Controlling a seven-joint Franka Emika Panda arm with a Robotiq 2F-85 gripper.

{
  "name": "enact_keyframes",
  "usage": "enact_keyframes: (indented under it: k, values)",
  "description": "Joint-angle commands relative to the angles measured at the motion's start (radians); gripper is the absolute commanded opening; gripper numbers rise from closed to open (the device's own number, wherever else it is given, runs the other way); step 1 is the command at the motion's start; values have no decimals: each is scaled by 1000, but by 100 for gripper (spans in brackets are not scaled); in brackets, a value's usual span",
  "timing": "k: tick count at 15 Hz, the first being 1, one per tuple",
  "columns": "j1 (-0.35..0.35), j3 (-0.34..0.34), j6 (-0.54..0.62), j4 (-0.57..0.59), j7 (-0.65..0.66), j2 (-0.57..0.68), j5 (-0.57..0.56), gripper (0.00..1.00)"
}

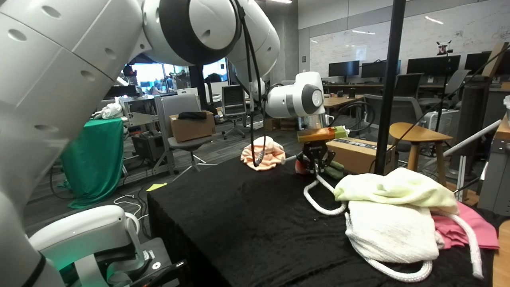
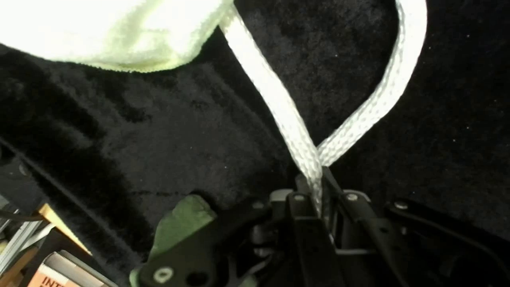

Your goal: Move the things on the table to the back right corner

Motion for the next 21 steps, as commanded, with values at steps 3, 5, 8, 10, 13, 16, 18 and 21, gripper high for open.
enact_keyframes:
  k: [3,5,8,10,13,16,18,21]
  values:
    - [-23,-1,18,-151,19,-146,10,8]
    - [-34,-1,36,-233,36,-218,16,8]
    - [-43,-13,91,-358,111,-332,18,8]
    - [-48,-30,158,-442,199,-412,18,8]
    - [-57,-63,225,-526,307,-501,15,8]
    - [-71,-107,254,-562,413,-547,10,8]
    - [-85,-138,264,-573,478,-567,8,8]
    - [-110,-182,263,-559,574,-567,6,8]
